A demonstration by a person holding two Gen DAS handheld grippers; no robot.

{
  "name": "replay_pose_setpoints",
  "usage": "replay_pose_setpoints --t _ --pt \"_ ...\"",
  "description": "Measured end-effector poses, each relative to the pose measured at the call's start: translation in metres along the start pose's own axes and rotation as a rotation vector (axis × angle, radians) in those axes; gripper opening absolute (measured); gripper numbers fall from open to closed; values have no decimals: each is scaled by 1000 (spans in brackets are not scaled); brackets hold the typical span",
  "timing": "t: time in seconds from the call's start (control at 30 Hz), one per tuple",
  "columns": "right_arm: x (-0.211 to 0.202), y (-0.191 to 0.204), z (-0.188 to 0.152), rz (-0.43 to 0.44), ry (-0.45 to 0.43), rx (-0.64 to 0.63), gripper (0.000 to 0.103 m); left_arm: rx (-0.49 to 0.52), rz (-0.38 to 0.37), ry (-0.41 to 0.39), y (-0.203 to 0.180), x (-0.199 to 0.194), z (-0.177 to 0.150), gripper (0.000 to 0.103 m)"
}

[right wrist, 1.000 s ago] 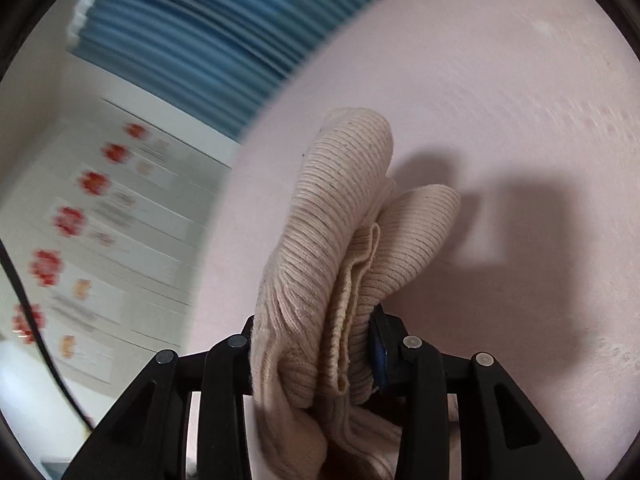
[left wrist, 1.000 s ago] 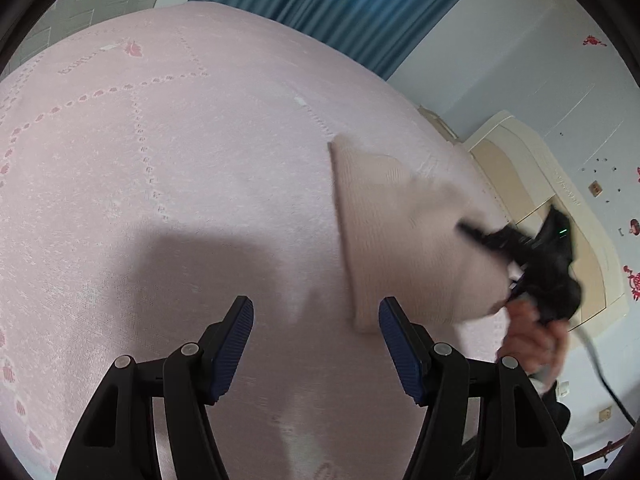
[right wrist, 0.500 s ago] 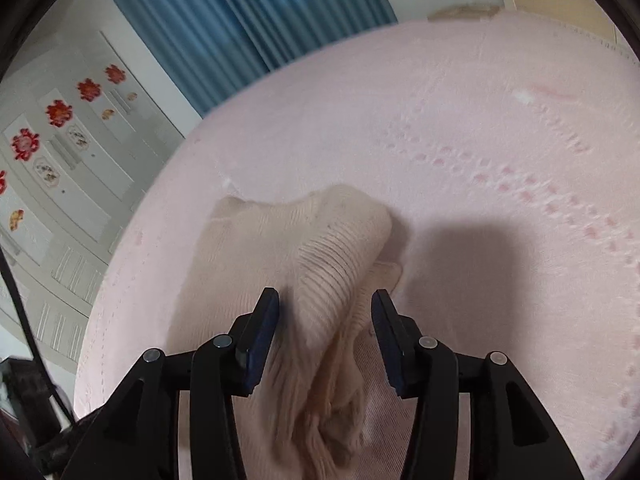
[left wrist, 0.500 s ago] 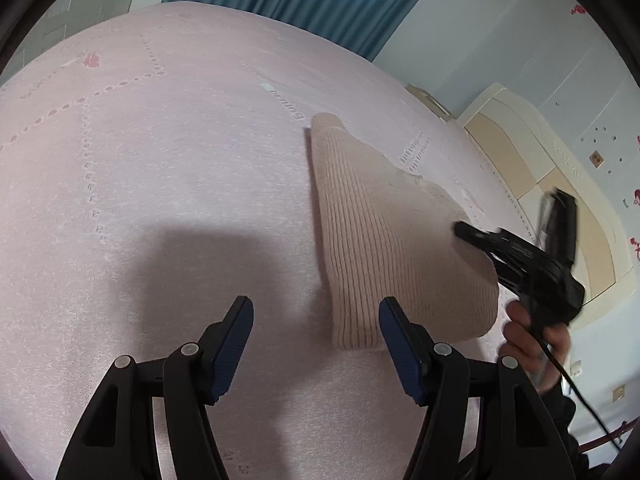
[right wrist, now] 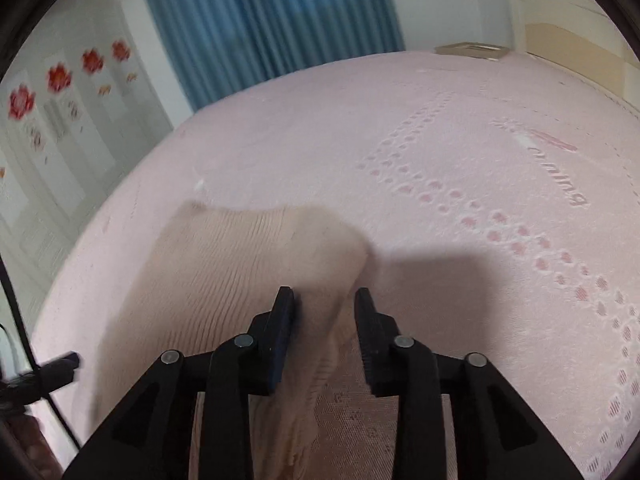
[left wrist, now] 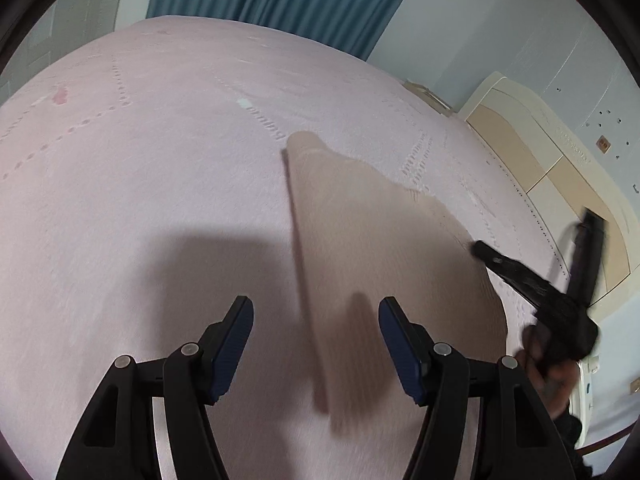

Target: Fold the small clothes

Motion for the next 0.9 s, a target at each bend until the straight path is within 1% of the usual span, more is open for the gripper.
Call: replay_pose_setpoints --t 0.03,0.1,0.17,0.2,0.23,0.3,0.33,0.37,0.43,0.53,0.63,0.77,0.9 --pt "-7 4 6 39 -23 26 31 7 0 2 -2 7 3 63" --pt "-10 18 11 98 -36 29 31 31 7 8 -8 24 10 62" --pt "-11 39 9 169 -27 -14 31 44 13 14 -12 36 12 62" --pt "-9 48 4 192 -6 -53 31 57 28 24 -13 44 12 62" --pt "-6 53 -2 195 11 -81 31 64 39 28 -13 49 11 62" --pt "3 55 -18 167 52 -135 31 78 49 29 -13 55 8 66" --pt "9 51 -25 128 71 -160 32 88 53 28 -14 57 7 67" --pt "13 48 -30 102 72 -179 32 100 60 28 -14 58 6 69" --pt "14 47 -33 79 55 -210 32 134 82 11 -15 58 4 70" --pt "18 47 -39 36 60 -253 32 184 113 -12 -18 58 1 71" --pt "20 46 -42 22 50 -287 32 211 131 -24 -19 59 0 71" --pt "24 40 -41 24 47 -261 32 223 133 -29 -17 60 -1 72" --pt "26 39 -42 12 43 -280 32 254 153 -42 -19 61 -1 72"
Point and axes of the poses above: each gripper's, at about its wrist camera, not at the fingertips, and x roughly the way its jaws point, y to its left, z to its top, the point moved 9 cm from there along x, roughly the way its jaws point, and after that the axes turned 13 degrees about -y, right-handed, at the moved point
